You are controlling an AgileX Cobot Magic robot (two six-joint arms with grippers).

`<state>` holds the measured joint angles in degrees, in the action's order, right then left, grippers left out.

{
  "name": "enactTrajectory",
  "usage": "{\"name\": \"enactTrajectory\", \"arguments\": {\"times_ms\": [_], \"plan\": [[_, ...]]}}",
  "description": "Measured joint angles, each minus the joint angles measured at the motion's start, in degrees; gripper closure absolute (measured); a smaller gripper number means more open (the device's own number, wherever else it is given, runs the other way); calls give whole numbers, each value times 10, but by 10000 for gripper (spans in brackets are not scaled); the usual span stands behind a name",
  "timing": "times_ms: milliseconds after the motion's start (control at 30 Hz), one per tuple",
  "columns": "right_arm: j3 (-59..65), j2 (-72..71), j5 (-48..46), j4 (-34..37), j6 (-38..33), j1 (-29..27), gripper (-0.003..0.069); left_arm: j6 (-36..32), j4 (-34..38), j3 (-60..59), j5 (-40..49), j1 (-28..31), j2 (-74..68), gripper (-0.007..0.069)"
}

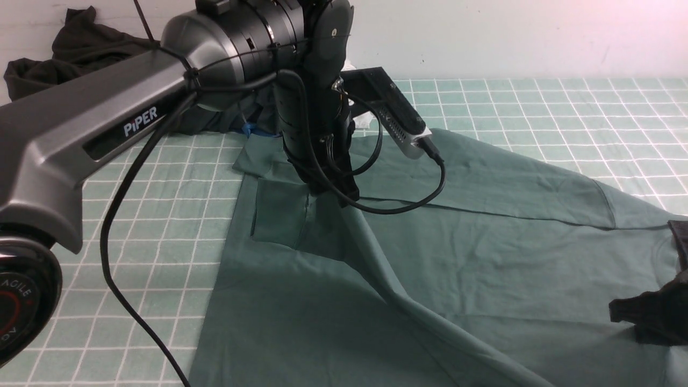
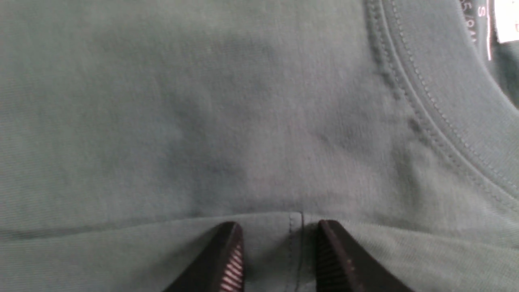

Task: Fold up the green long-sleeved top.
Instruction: Use the left arm to drag and place the cuff at the centered position on the left edge of the fabric

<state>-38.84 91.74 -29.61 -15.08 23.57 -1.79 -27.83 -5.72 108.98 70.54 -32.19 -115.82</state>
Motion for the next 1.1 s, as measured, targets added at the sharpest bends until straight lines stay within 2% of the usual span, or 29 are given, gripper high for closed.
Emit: {"name": "enactTrajectory", "arguments": {"times_ms": [67, 100, 167, 267, 467, 533, 700, 933, 1100], "plan": [[0, 0, 0, -2, 0, 0, 495, 0, 0, 0, 0, 0, 0, 617], [0, 0, -1, -5, 0, 0, 554, 0, 0, 0, 0, 0, 0, 617], [0, 0, -5, -10, 0, 0, 617, 0, 0, 0, 0, 0, 0, 617], [-1, 0, -11, -18, 1, 0, 653, 0, 0, 0, 0, 0, 0, 617], [-4, -15, -54, -28, 5, 0, 663, 0, 0, 0, 0, 0, 0, 617], [-6, -49, -99, -43, 8, 0, 664, 0, 0, 0, 0, 0, 0, 617], [-9, -121, -144, -66, 21, 0, 665, 0, 0, 1, 0, 0, -15, 617], [-9, -144, -168, -89, 42, 0, 665, -1, 0, 1, -7, 4, -57, 617], [-9, -144, -169, -115, 72, 0, 665, -1, 1, 1, -43, 32, -79, 615]]}}
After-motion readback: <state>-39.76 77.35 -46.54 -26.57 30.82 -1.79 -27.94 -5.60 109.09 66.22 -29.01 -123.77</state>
